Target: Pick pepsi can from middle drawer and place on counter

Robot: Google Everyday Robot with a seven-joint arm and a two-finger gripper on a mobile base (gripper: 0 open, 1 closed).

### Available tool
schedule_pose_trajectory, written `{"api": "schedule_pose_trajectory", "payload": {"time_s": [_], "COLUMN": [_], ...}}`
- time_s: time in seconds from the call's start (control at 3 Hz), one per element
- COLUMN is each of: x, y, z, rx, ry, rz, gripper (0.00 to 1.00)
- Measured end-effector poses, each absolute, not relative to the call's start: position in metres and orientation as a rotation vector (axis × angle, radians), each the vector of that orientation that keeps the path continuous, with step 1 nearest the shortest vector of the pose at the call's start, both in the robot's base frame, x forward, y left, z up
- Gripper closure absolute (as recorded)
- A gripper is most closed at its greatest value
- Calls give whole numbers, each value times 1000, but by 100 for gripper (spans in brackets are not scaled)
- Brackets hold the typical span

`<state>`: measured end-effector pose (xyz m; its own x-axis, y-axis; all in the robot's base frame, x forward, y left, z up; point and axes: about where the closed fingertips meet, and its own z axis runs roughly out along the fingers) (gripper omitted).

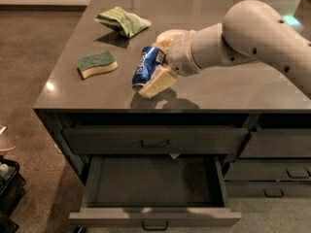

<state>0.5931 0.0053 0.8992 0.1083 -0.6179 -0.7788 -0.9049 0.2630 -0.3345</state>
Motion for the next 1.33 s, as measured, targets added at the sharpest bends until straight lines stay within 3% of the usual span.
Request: {"api": "schedule_pose_trajectory", "payload": {"time_s": [1.0, 1.33], "x": [594, 594], "y": [0, 0], "z": [886, 886], "rx": [-1416, -1416], "ry": [1647, 1647], "rz": [392, 392], "gripper": [11, 0]}}
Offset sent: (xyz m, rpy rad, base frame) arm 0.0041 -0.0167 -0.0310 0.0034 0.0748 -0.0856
